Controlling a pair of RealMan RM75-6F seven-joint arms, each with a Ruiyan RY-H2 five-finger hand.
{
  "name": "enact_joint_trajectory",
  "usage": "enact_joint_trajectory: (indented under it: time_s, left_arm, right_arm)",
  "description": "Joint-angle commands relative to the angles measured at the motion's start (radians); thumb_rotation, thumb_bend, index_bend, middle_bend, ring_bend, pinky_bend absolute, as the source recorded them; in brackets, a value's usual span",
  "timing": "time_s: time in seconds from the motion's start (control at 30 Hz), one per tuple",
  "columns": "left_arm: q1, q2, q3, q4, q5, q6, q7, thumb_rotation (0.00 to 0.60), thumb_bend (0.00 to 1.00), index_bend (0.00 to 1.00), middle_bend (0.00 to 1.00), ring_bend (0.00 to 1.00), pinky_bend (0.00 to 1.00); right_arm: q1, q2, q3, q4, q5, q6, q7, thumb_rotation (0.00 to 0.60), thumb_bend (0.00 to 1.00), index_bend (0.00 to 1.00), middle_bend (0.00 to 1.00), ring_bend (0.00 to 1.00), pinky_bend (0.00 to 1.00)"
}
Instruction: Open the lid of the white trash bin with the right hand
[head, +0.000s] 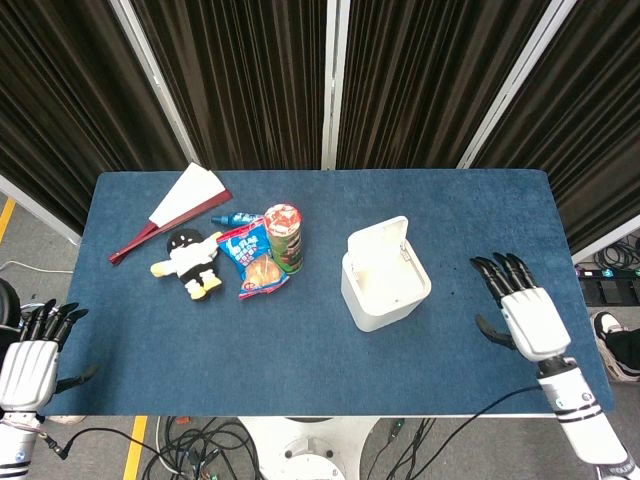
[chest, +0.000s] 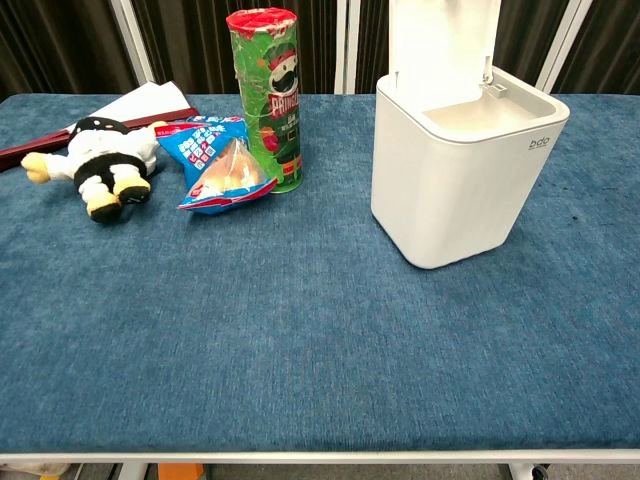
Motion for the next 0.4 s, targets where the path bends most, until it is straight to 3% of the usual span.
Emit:
enact_joint_trajectory:
  time_s: [0.03,0.23,0.4]
  left_arm:
    - [0.0,0.0,0.0,-0.003,0.001,0.001,0.003,0.6,0.0,0.19,0.13,0.02,0.1]
    - [-0.003,-0.001,-0.002,-0.011,0.004,-0.001,0.014,0.6,0.0,0.19,0.13,0.02,0.1]
    - [-0.007,-0.005,-0.006,-0.009,0.001,-0.004,0.012,0.6,0.0,0.19,0.13,0.02,0.1]
  right_arm:
    - [-0.068,-0.017,-0.051,0.033,-0.025,0.07,0.029,0.6,0.26,0.02,0.09,0.0,0.0]
    - [-0.149,-0.036,-0.099,0.061,-0.059,0.152,0.065,0.6,0.26,0.02,0.09,0.0,0.0]
    - [-0.179,-0.034,-0.109,0.052,-0.055,0.167,0.064,0.6,0.26,0.02,0.09,0.0,0.0]
